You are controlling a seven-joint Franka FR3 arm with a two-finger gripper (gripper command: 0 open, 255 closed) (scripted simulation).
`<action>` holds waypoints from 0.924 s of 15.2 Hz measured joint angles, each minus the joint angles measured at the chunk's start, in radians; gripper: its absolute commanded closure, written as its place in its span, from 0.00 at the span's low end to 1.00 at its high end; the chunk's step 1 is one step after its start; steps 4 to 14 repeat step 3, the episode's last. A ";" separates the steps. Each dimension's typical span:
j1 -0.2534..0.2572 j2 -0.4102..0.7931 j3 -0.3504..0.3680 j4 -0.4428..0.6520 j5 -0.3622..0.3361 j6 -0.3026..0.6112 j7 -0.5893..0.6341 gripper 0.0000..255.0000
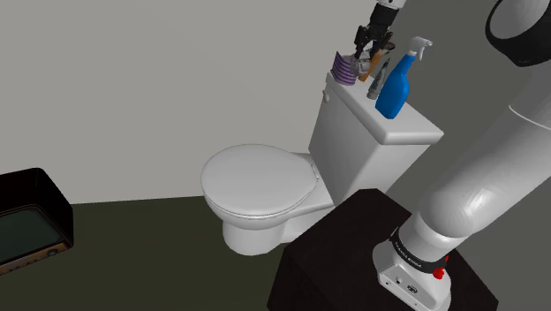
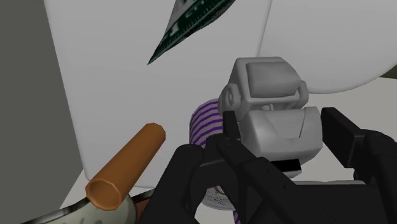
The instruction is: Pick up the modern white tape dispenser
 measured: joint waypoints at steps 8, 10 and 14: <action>-0.001 0.009 -0.001 0.049 0.003 -0.041 0.001 1.00; -0.001 0.009 -0.001 0.049 0.003 -0.041 0.001 1.00; -0.001 0.009 -0.001 0.049 0.003 -0.041 0.001 1.00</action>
